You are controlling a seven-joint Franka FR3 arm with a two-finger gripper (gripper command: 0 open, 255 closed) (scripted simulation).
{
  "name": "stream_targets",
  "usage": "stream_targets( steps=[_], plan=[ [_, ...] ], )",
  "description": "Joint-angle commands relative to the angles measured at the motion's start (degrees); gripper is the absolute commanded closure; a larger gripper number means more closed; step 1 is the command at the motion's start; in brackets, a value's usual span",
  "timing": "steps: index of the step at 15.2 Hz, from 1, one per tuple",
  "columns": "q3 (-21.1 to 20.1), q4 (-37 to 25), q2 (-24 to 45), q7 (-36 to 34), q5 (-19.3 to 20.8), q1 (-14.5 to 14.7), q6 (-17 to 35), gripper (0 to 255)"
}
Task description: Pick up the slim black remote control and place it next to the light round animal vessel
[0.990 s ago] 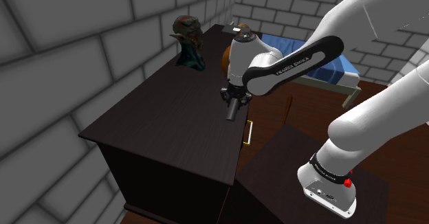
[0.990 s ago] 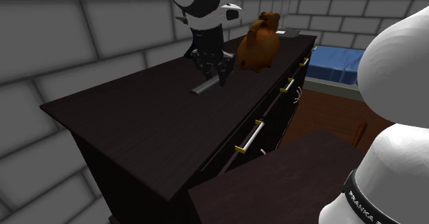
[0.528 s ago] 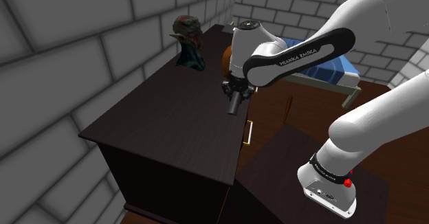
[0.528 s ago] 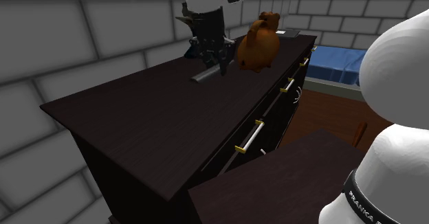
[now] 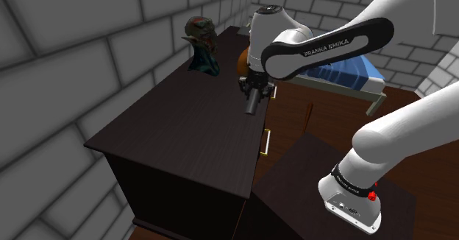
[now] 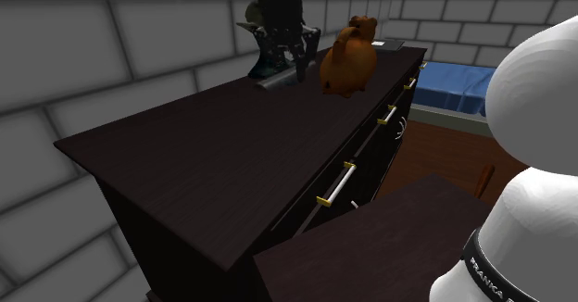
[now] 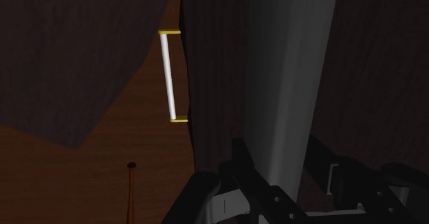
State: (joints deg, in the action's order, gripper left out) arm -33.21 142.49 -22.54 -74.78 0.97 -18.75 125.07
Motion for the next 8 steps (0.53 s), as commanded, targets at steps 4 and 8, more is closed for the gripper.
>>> stream_targets(
  steps=[4, 8],
  plan=[
    [1.08, -2.44, -2.06, 1.35, -0.88, 0.55, -4.30, 255],
    [1.85, -4.65, -3.20, 2.25, -1.22, 0.74, -7.52, 255]
  ],
)
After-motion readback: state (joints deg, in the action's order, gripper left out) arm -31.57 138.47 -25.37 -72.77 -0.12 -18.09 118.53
